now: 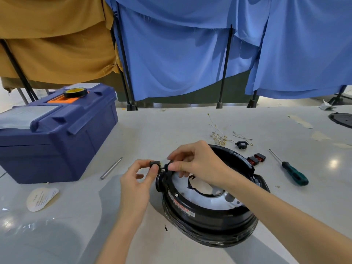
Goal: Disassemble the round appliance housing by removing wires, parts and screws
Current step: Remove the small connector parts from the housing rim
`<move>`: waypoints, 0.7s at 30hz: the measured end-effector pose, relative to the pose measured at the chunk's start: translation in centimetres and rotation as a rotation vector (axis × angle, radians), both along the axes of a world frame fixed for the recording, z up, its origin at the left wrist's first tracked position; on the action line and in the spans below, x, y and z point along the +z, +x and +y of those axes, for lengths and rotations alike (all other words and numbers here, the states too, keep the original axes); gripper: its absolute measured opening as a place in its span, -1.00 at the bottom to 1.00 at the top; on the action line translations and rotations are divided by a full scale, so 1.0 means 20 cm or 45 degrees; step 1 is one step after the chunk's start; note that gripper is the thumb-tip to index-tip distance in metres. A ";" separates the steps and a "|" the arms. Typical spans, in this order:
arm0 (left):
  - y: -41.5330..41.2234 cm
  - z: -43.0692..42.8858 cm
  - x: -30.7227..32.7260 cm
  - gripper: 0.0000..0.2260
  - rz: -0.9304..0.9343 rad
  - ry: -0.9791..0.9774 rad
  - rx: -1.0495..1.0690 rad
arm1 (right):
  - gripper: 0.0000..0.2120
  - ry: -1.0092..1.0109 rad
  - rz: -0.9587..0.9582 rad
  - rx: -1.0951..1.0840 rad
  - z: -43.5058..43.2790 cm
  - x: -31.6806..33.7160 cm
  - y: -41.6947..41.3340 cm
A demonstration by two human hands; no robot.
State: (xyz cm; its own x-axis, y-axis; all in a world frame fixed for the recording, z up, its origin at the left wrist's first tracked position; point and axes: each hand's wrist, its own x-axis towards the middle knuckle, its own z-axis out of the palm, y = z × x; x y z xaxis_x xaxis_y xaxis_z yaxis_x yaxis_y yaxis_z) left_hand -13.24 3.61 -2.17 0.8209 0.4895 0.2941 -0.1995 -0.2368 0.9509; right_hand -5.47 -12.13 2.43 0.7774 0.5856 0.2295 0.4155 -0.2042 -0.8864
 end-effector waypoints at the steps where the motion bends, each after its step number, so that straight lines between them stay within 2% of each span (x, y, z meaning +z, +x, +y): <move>1: 0.01 -0.03 0.04 -0.93 -0.015 -0.012 -0.028 | -0.85 0.049 0.002 0.046 0.00 0.01 -0.01; 3: 0.03 -0.09 0.10 -0.95 -0.043 -0.020 -0.097 | -0.88 0.167 0.009 0.028 0.00 0.02 -0.03; 7: 0.08 -0.17 0.16 -0.69 -0.016 0.085 -0.143 | -0.94 0.242 -0.029 -0.195 -0.09 0.06 0.00; 11: 0.15 -0.17 0.11 -0.58 0.218 0.235 -0.134 | -0.91 0.282 -0.061 -0.505 -0.32 0.09 0.10; 13: 0.18 -0.15 0.06 -0.57 0.338 0.135 -0.162 | -0.92 0.269 -0.052 -0.708 -0.47 0.08 0.19; 15: 0.19 -0.13 0.04 -0.54 0.397 0.043 -0.189 | -0.93 0.206 0.004 -0.895 -0.63 0.05 0.30; 17: 0.21 -0.12 0.03 -0.51 0.409 0.064 -0.173 | -0.93 0.077 0.063 -1.043 -0.78 0.00 0.41; 21: 0.23 -0.12 0.01 -0.49 0.364 0.011 -0.137 | -0.89 -0.179 0.090 -1.199 -0.97 -0.12 0.58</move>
State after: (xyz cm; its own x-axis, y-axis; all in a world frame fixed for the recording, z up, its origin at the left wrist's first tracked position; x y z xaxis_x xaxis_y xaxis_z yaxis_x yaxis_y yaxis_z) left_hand -8.68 1.23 -1.91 0.9180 0.3938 0.0472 0.0518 -0.2371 0.9701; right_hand 6.20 -31.59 0.08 0.9530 -0.2692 0.1389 -0.0277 -0.5339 -0.8451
